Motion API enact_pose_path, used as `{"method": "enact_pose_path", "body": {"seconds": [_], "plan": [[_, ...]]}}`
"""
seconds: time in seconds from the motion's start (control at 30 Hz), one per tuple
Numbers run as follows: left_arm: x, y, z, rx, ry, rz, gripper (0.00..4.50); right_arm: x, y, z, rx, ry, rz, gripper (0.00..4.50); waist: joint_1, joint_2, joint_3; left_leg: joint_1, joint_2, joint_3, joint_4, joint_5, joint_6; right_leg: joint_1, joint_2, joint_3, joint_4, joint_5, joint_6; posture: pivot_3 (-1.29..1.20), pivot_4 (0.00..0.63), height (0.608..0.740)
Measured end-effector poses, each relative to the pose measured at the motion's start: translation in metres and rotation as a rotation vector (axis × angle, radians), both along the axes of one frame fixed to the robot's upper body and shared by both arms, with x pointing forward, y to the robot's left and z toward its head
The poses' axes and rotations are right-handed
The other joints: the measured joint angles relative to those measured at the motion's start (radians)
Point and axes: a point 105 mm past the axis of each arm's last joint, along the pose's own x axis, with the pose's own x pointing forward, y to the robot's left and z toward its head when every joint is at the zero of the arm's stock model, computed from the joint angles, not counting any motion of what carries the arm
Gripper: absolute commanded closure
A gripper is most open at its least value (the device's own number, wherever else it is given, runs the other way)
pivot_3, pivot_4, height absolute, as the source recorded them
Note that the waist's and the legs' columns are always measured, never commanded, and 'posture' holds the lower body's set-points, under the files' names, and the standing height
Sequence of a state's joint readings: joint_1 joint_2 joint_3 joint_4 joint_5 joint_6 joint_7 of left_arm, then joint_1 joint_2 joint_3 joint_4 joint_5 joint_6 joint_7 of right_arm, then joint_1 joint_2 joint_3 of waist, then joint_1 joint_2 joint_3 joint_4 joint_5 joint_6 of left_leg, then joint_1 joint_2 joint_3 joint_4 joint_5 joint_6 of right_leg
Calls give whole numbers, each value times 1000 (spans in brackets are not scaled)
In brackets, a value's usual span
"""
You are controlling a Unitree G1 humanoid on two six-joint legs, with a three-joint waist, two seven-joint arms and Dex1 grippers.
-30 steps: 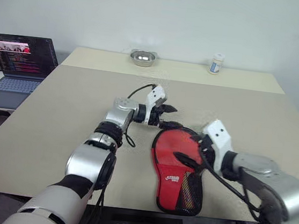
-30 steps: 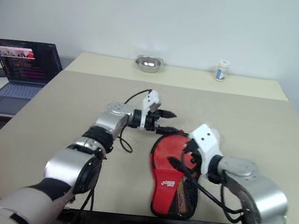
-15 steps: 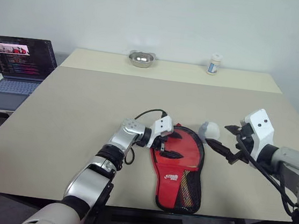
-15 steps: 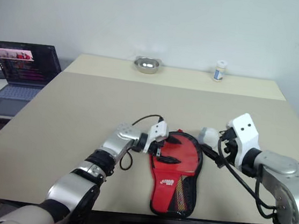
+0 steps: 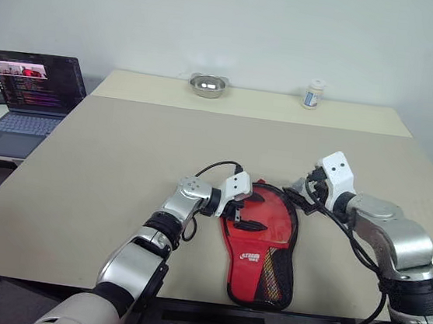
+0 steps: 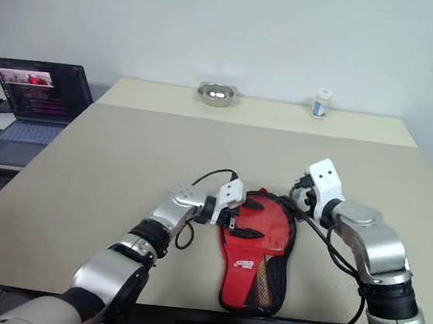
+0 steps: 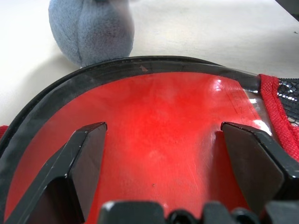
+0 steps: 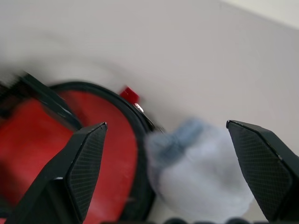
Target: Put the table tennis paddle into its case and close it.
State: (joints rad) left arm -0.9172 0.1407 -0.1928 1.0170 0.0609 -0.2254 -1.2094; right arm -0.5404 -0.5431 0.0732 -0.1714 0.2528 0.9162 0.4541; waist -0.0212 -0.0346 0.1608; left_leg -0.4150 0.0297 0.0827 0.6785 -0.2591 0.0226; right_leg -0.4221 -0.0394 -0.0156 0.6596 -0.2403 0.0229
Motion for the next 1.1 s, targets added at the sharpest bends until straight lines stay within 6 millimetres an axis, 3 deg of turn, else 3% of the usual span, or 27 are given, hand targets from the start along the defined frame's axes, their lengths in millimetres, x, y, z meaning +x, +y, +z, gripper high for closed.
{"method": "enact_pose_path", "body": {"seconds": [0.2,0.27,0.57,0.7,0.87,0.97,1.1], "plan": [[0,0,0,0,0,3,262,11,-13,-16,-80,-5,-53,0,0,0,0,0,0,0,0,0,0,0,0,0,1,0,0,0,150,740],[0,0,0,0,-2,2,239,12,-16,-17,-93,-9,-66,383,0,0,0,0,0,0,0,0,0,0,0,0,1,0,0,0,150,740],[-1,-3,-3,-12,-20,2,239,14,-14,-17,-78,-13,-94,3353,1,0,-2,1,0,0,0,0,0,1,0,0,0,0,0,0,150,740],[-1,-7,-6,-19,-17,6,239,8,-20,-14,-75,-1,-107,4250,9,2,-3,1,0,-1,0,0,0,1,0,-1,0,0,0,0,150,740],[-3,-14,-9,-20,-1,9,239,-30,-34,-17,-119,80,-58,4488,28,5,-9,0,0,-1,0,0,0,2,-1,-2,-2,0,0,0,150,740],[-3,-18,-11,-20,14,11,239,-62,-35,-23,-165,146,4,4491,38,5,-12,0,-1,-2,0,0,0,3,-1,-3,-3,-2,3,0,150,740],[-3,-20,-13,-14,37,13,239,-88,-34,-22,-207,186,56,4500,43,4,-15,1,0,-3,0,0,0,3,-1,-3,-3,-3,4,0,150,740]]}}
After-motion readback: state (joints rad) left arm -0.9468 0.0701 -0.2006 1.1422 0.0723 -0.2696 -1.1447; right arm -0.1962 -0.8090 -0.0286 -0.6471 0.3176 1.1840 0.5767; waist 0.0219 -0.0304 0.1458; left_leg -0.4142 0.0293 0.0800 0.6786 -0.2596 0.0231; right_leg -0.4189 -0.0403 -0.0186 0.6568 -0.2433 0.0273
